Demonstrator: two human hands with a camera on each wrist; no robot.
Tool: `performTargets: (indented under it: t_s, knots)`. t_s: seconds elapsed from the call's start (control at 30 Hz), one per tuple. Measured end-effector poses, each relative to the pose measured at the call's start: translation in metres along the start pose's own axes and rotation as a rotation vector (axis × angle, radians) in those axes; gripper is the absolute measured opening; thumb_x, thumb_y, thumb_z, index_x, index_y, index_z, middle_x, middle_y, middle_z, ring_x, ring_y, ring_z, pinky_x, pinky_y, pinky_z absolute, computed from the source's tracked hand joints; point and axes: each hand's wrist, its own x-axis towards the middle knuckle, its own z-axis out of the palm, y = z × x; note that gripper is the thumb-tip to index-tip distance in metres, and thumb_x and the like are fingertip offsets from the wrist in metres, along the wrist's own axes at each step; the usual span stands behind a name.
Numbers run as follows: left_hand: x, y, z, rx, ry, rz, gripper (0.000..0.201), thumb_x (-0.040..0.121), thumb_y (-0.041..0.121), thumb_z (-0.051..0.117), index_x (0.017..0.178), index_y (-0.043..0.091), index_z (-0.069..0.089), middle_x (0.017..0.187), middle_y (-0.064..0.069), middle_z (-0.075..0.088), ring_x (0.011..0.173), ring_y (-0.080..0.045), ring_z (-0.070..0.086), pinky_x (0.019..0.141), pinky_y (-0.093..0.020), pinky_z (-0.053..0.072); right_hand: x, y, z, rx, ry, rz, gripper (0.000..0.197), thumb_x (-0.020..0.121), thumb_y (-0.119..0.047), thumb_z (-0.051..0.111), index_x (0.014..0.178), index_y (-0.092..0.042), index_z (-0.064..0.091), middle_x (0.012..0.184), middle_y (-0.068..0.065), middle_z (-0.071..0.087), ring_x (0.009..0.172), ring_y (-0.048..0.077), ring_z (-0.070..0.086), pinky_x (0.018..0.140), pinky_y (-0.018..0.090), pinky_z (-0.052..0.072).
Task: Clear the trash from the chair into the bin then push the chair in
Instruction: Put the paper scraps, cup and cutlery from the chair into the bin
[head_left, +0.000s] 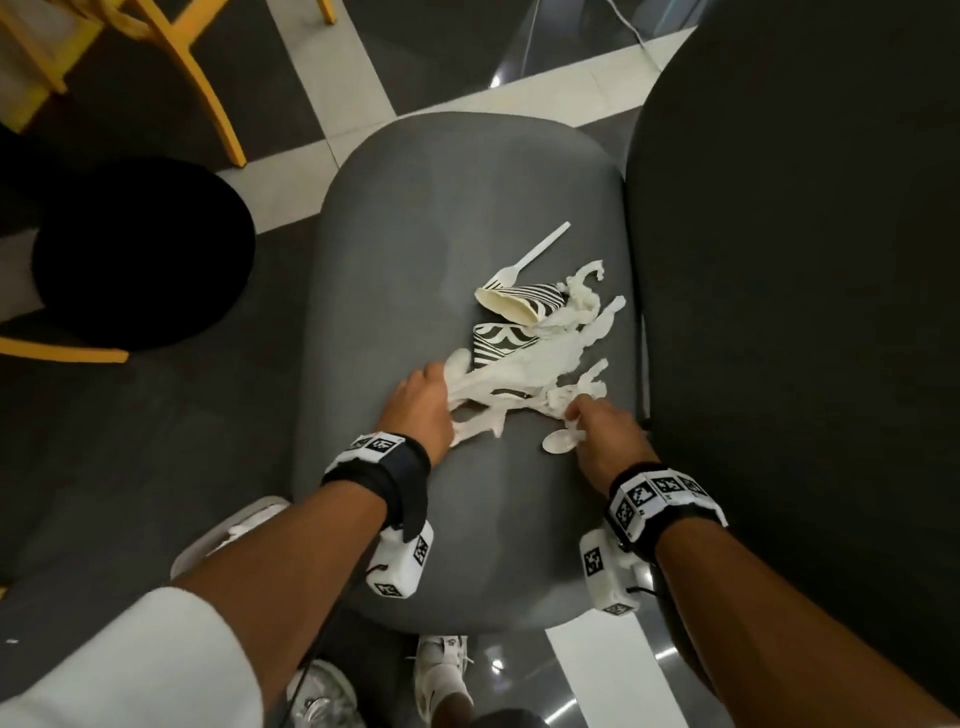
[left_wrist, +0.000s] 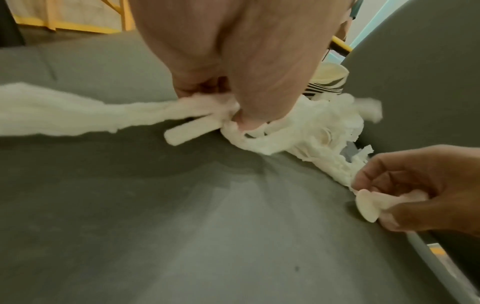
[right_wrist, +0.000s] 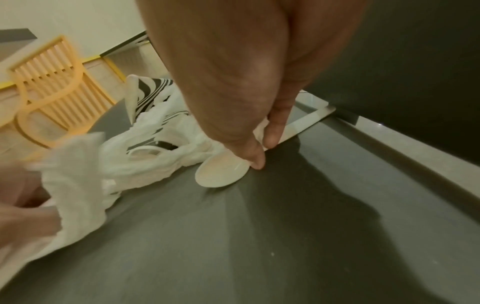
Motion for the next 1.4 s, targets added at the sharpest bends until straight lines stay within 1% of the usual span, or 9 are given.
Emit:
performTargets:
  t_s: [0.17, 0.43, 0.6, 0.67, 0.77, 0.87, 1.07, 1.23, 1.4]
  knots:
    - [-0.018, -0.037, -0.022, 0.062, 0.021, -0.04, 0.018, 0.094, 0.017, 0.044, 0.101, 0.008, 0.058, 0.112, -0.011, 0.049, 0.099, -0.037, 0.056, 0.081, -0.04, 0.046, -0.011, -0.023, 0.004, -0.093, -0.099, -0.113, 0.026, 0.088, -0.021, 0.055, 0.112, -0.025, 0.063, 0.116, 0.001, 0.06, 0.108, 0.026, 0.059, 0.087, 0.034, 0.049]
    - [-0.076, -0.101, -0.032, 0.015, -0.188, -0.028, 0.013, 0.088, 0.016, 0.043, 0.086, 0.019, 0.056, 0.108, -0.011, 0.065, 0.097, -0.034, 0.062, 0.079, -0.036, 0.048, -0.053, -0.123, 0.057, 0.184, -0.232, -0.358, 0.013, 0.079, -0.028, 0.066, 0.091, -0.027, 0.059, 0.091, -0.001, 0.062, 0.084, 0.019, 0.058, 0.076, 0.03, 0.048]
    - [-0.102, -0.124, -0.033, -0.039, -0.15, -0.075, 0.01, 0.085, 0.017, 0.046, 0.08, 0.023, 0.053, 0.111, -0.015, 0.069, 0.101, -0.038, 0.064, 0.082, -0.038, 0.051, -0.045, -0.157, 0.081, 0.146, -0.097, -0.338, 0.08, 0.083, -0.021, 0.066, 0.146, -0.034, 0.02, 0.098, 0.003, 0.065, 0.087, 0.02, 0.066, 0.081, 0.034, 0.053]
    - [-0.106, -0.131, -0.033, -0.095, -0.126, -0.1, 0.012, 0.086, 0.017, 0.046, 0.085, 0.02, 0.057, 0.112, -0.014, 0.068, 0.102, -0.037, 0.064, 0.082, -0.036, 0.051, -0.036, -0.165, 0.083, -0.019, -0.17, -0.342, 0.081, 0.082, -0.016, 0.065, 0.149, -0.028, 0.02, 0.101, 0.009, 0.067, 0.093, 0.028, 0.067, 0.082, 0.037, 0.052]
    - [-0.109, -0.143, -0.027, -0.227, -0.088, -0.151, 0.027, 0.089, 0.017, 0.043, 0.107, 0.012, 0.063, 0.116, -0.017, 0.068, 0.106, -0.036, 0.063, 0.086, -0.037, 0.05, -0.036, -0.185, 0.082, -0.131, -0.198, -0.338, 0.038, 0.085, -0.015, 0.063, 0.121, -0.01, 0.052, 0.112, 0.016, 0.066, 0.105, 0.035, 0.062, 0.085, 0.033, 0.046]
    - [-0.118, -0.158, -0.021, -0.423, -0.006, -0.245, 0.028, 0.093, 0.014, 0.042, 0.112, 0.008, 0.061, 0.115, -0.018, 0.067, 0.108, -0.038, 0.062, 0.082, -0.034, 0.044, -0.057, -0.22, 0.099, -0.043, -0.306, -0.409, 0.01, 0.087, -0.021, 0.063, 0.095, -0.015, 0.06, 0.098, 0.007, 0.067, 0.092, 0.027, 0.062, 0.076, 0.028, 0.043]
    - [-0.147, -0.227, -0.016, -0.845, 0.173, -0.46, 0.034, 0.093, 0.01, 0.04, 0.117, 0.011, 0.064, 0.11, -0.008, 0.068, 0.104, -0.028, 0.061, 0.082, -0.03, 0.042, -0.091, -0.283, 0.164, 0.217, -0.393, -0.335, 0.013, 0.087, -0.03, 0.06, 0.076, -0.025, 0.057, 0.072, -0.009, 0.061, 0.08, 0.021, 0.062, 0.075, 0.031, 0.048]
    - [-0.16, -0.296, 0.009, -0.951, 0.184, -0.591, 0.039, 0.085, 0.025, 0.042, 0.115, 0.01, 0.063, 0.097, -0.007, 0.066, 0.099, -0.035, 0.063, 0.077, -0.033, 0.044, -0.09, -0.326, 0.23, 0.201, -0.478, -0.319, 0.016, 0.091, -0.027, 0.062, 0.093, -0.012, 0.066, 0.095, 0.008, 0.071, 0.094, 0.027, 0.066, 0.08, 0.032, 0.05]
    - [-0.147, -0.354, 0.073, -0.829, 0.087, -0.477, 0.031, 0.092, 0.009, 0.045, 0.122, 0.011, 0.055, 0.119, -0.007, 0.061, 0.103, -0.023, 0.059, 0.083, -0.031, 0.044, -0.051, -0.333, 0.311, 0.153, -0.423, -0.247, 0.01, 0.091, -0.023, 0.063, 0.098, -0.017, 0.068, 0.107, 0.008, 0.07, 0.102, 0.027, 0.065, 0.078, 0.026, 0.042]
